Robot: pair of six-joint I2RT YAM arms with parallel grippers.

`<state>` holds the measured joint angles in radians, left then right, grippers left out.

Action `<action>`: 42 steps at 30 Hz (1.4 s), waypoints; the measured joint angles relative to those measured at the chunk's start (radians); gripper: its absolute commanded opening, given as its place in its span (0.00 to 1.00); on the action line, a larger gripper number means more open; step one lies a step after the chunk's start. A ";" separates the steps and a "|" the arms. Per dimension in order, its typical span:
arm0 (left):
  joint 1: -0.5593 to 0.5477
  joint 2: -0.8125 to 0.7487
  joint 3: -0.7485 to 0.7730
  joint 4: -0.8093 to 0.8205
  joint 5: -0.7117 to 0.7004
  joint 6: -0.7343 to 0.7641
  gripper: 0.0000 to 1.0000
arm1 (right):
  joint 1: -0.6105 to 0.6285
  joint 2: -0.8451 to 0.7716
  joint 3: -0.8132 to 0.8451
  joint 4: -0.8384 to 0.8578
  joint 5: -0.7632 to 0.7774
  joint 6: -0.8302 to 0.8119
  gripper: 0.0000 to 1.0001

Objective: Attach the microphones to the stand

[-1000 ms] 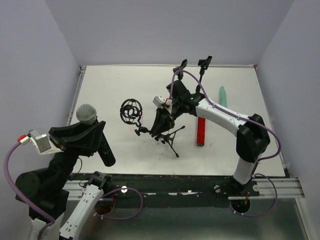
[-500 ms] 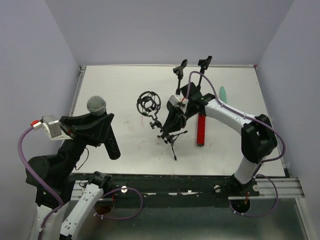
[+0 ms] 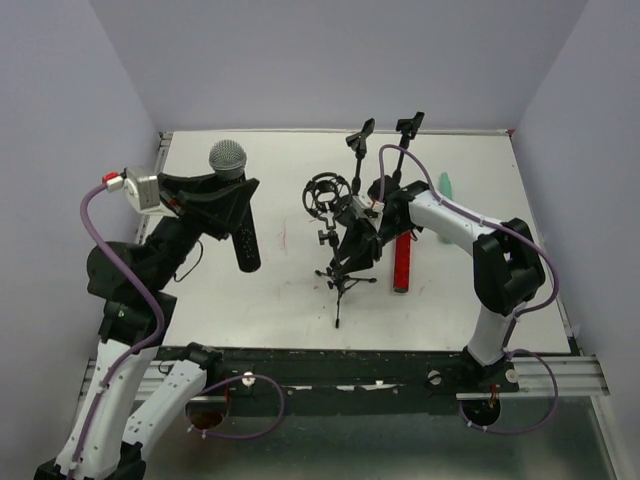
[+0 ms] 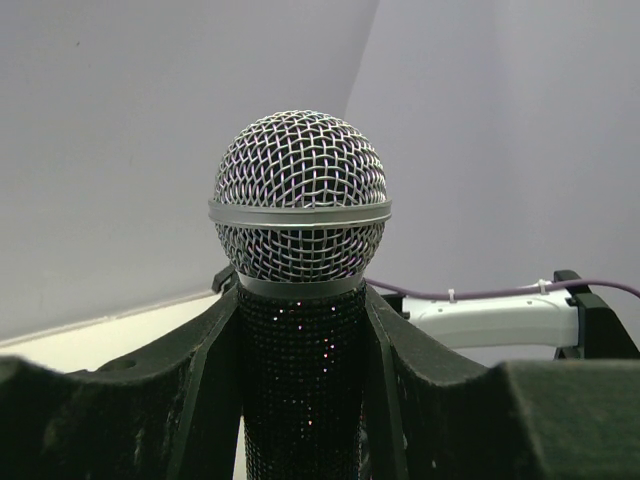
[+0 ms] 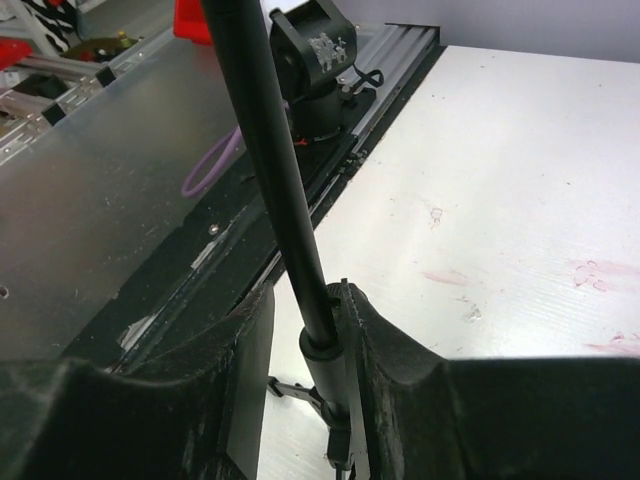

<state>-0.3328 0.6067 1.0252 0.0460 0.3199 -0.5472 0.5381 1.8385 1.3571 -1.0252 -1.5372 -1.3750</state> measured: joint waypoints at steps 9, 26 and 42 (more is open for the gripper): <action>-0.083 0.295 0.102 0.357 0.039 -0.003 0.00 | -0.018 0.000 -0.002 -0.082 -0.005 -0.068 0.59; -0.269 0.636 0.283 0.602 0.005 0.147 0.00 | -0.095 0.112 -0.020 -0.286 0.030 -0.361 0.72; -0.319 0.770 0.314 0.695 -0.036 0.147 0.00 | -0.114 0.114 -0.020 -0.310 0.031 -0.416 0.73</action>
<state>-0.6521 1.3766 1.3388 0.7406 0.2836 -0.4000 0.4240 1.9522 1.3369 -1.3350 -1.5059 -1.7908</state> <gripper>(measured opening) 0.500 0.725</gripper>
